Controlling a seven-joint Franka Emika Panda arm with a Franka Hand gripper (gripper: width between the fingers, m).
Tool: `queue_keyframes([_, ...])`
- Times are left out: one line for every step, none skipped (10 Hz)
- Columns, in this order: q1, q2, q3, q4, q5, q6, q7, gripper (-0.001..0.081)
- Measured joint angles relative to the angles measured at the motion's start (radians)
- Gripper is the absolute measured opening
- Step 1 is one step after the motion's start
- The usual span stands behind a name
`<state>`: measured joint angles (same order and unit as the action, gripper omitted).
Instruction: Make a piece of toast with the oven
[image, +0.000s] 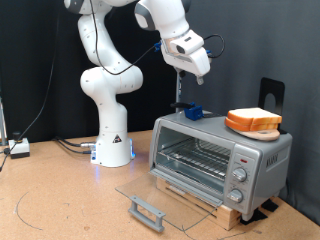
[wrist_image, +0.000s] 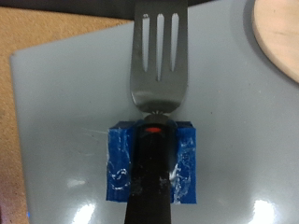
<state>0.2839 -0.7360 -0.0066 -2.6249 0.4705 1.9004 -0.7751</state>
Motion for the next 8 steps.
queue_keyframes([0.0, -0.001, 0.014, -0.019, -0.01, 0.014, 0.0, 0.0807])
queue_keyframes([0.0, -0.001, 0.025, -0.036, -0.015, 0.016, -0.002, 0.0807])
queue_keyframes([0.0, -0.001, 0.034, -0.051, -0.02, 0.017, -0.006, 0.0807])
queue_keyframes([0.0, -0.001, 0.045, -0.067, -0.033, 0.032, -0.013, 0.0807])
queue_keyframes([0.0, -0.001, 0.057, -0.083, -0.046, 0.052, -0.023, 0.0807])
queue_keyframes([0.001, -0.001, 0.066, -0.102, -0.049, 0.074, -0.043, 0.0807])
queue_keyframes([0.003, 0.0, 0.069, -0.119, -0.047, 0.087, -0.063, 0.0807])
queue_keyframes([0.005, 0.002, 0.072, -0.137, -0.044, 0.108, -0.068, 0.0807])
